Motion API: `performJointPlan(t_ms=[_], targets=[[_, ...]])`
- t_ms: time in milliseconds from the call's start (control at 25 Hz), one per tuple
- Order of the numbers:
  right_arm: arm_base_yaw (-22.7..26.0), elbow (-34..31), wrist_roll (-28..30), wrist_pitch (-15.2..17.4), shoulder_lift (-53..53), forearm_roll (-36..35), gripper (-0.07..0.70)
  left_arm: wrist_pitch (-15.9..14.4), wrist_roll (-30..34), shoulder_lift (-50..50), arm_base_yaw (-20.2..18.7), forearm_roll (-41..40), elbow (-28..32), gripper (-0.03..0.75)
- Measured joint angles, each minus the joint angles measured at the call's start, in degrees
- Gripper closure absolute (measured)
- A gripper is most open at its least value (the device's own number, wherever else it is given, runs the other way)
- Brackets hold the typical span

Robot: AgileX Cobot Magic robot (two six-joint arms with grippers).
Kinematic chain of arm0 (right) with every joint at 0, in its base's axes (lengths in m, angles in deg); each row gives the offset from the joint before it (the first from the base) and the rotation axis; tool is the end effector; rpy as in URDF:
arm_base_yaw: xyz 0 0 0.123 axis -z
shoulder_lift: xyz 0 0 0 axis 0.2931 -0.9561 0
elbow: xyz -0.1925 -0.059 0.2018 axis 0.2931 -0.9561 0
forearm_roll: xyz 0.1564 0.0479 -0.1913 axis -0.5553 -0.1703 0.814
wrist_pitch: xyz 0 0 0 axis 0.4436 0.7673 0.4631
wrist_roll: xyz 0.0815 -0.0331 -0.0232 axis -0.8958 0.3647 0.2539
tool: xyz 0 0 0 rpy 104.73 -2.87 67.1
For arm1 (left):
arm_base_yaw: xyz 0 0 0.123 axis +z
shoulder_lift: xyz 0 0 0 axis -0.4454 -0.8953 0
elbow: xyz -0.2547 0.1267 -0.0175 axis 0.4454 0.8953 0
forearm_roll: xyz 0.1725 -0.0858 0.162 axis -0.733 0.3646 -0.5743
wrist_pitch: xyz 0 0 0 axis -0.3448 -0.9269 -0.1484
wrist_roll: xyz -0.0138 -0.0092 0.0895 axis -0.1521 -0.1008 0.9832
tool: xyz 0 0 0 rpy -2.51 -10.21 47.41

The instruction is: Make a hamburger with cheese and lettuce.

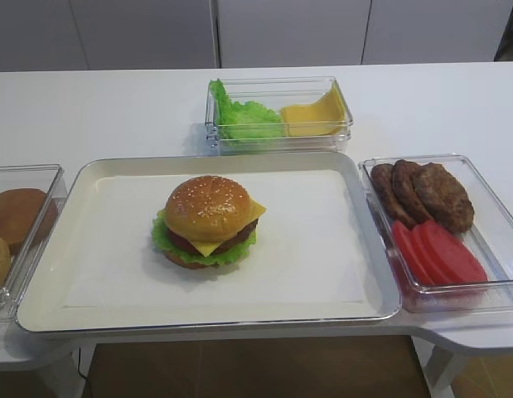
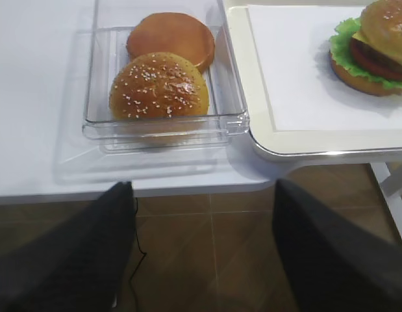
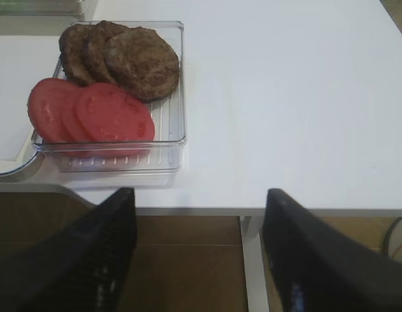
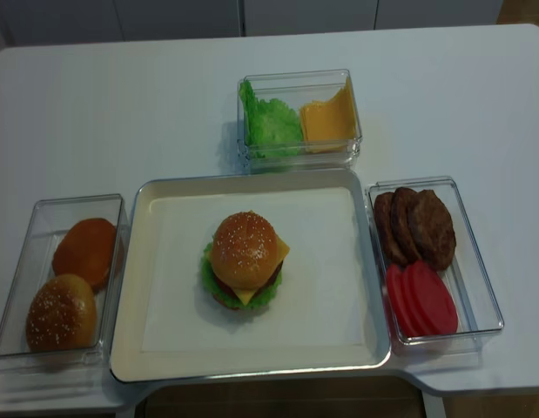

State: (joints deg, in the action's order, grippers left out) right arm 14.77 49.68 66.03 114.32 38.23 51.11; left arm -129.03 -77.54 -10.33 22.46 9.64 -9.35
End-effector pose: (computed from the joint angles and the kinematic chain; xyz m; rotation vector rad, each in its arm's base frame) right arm -0.0080 0.0022 0.2667 -0.0751 2.1078 0.0434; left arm -0.0123 0.0021 0.2642 -0.1061 2.1691 -0.1176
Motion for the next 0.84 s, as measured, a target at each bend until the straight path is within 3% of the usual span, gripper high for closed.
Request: performJointPlan(t_ms=[520, 840], targets=[[0.00, 0.00, 0.00, 0.00, 0.00, 0.00, 0.166, 0.00, -0.03, 0.00, 0.11, 0.00, 0.00, 0.223], [0.00, 0.00, 0.00, 0.00, 0.00, 0.00, 0.166, 0.12, -0.03, 0.00, 3.34, 0.00, 0.00, 0.231]])
